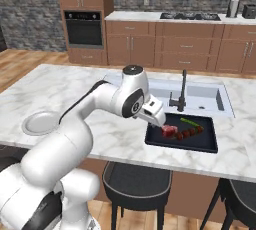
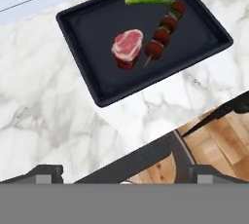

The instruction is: Create a steak meal by picking up the steak and asparagus from the tray and placing them on the plate. Leave the kebabs on the tray.

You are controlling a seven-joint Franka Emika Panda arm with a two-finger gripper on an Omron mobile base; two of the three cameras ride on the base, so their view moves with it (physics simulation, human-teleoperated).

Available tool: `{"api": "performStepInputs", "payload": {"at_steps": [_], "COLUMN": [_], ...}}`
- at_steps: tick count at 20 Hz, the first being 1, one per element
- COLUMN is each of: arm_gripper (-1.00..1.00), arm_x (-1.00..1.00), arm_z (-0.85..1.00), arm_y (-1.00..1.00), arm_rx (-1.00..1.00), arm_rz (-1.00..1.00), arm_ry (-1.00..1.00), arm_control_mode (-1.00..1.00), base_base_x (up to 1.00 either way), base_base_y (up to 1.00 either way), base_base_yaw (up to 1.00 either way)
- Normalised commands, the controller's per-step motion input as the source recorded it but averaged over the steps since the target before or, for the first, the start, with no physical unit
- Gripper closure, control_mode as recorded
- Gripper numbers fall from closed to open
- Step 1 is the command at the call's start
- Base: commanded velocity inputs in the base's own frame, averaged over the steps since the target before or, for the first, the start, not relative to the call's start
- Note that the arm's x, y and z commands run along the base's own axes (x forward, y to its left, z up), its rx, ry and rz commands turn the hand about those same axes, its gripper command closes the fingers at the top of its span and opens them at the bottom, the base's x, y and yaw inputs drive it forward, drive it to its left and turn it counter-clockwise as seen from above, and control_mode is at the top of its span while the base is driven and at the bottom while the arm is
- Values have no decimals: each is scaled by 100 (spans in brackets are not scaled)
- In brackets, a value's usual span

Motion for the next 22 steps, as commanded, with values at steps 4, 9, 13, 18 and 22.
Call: {"api": "performStepInputs", "payload": {"at_steps": [4, 9, 13, 18, 22], "arm_gripper": [-100, -100, -100, -100, -100], "arm_x": [69, 60, 42, 32, 31], "arm_z": [-29, -26, -42, -46, -37], "arm_y": [-31, -32, -34, -28, -10], "arm_rx": [0, 0, 0, 0, 0], "arm_rz": [0, 0, 0, 0, 0], "arm_ry": [6, 2, 0, 0, 0], "arm_control_mode": [-100, -100, -100, -100, -100], "base_base_x": [0, 0, 0, 0, 0], "base_base_y": [0, 0, 0, 0, 0], "base_base_yaw": [0, 0, 0, 0, 0]}}
